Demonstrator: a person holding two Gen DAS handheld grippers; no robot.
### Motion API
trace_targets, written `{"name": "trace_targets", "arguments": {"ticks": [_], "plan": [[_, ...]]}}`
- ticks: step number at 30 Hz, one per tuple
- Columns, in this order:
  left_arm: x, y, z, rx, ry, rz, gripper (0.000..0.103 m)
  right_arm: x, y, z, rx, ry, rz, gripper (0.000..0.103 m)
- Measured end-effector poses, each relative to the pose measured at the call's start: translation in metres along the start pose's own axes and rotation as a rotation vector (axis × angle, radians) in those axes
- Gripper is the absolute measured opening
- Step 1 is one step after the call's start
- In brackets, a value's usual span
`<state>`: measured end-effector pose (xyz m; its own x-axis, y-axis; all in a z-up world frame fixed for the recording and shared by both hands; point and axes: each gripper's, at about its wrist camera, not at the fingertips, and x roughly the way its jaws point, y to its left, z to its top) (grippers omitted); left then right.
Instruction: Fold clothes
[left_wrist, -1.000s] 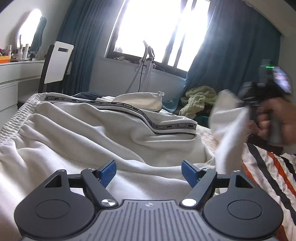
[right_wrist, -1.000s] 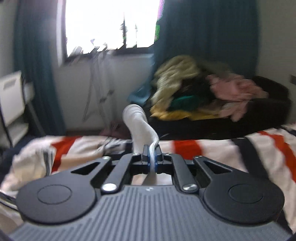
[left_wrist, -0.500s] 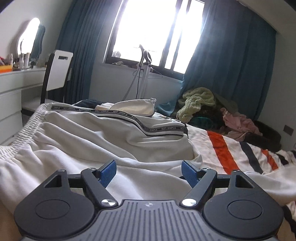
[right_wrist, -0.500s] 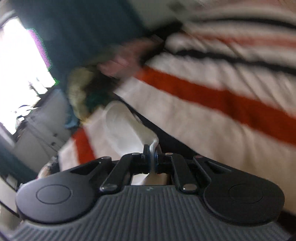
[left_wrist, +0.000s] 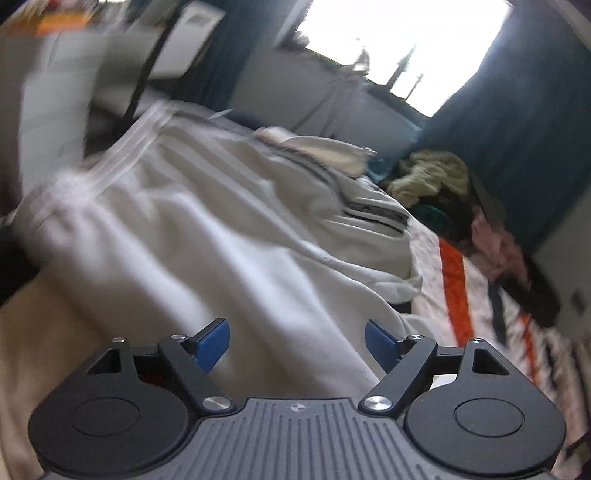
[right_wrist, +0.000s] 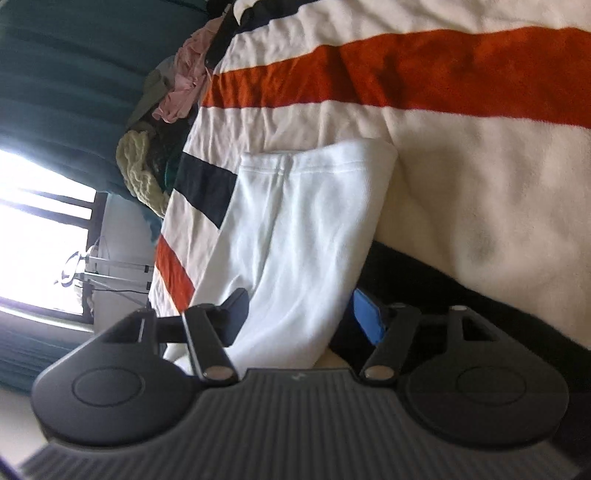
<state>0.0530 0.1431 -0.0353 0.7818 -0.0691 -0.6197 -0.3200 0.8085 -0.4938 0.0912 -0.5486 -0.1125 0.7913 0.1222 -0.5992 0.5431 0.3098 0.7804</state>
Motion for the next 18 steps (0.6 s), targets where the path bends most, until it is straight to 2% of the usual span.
{"name": "trace_targets", "arguments": {"ticks": [5,7,11,13,15,18], "plan": [[-0.019,0.059,0.028,-0.213,0.033,0.035,0.084,0.002,-0.018,0.007,0.088,-0.036,0.008,0.064],[-0.021,0.081,0.036,-0.262,0.027,0.046,0.084,0.003,-0.026,0.01,0.125,-0.052,0.011,0.061],[-0.016,0.122,0.042,-0.394,0.018,0.035,0.083,0.02,-0.027,0.021,0.123,-0.074,0.018,0.045],[-0.009,0.138,0.042,-0.483,0.02,0.007,0.082,0.03,-0.023,0.026,0.086,-0.08,-0.006,0.036],[-0.002,0.149,0.042,-0.566,0.0,-0.028,0.079,0.038,-0.021,0.03,0.055,-0.085,-0.031,0.023],[0.009,0.157,0.039,-0.652,-0.011,-0.067,0.079,0.045,-0.021,0.036,0.023,-0.1,-0.046,0.013]]}}
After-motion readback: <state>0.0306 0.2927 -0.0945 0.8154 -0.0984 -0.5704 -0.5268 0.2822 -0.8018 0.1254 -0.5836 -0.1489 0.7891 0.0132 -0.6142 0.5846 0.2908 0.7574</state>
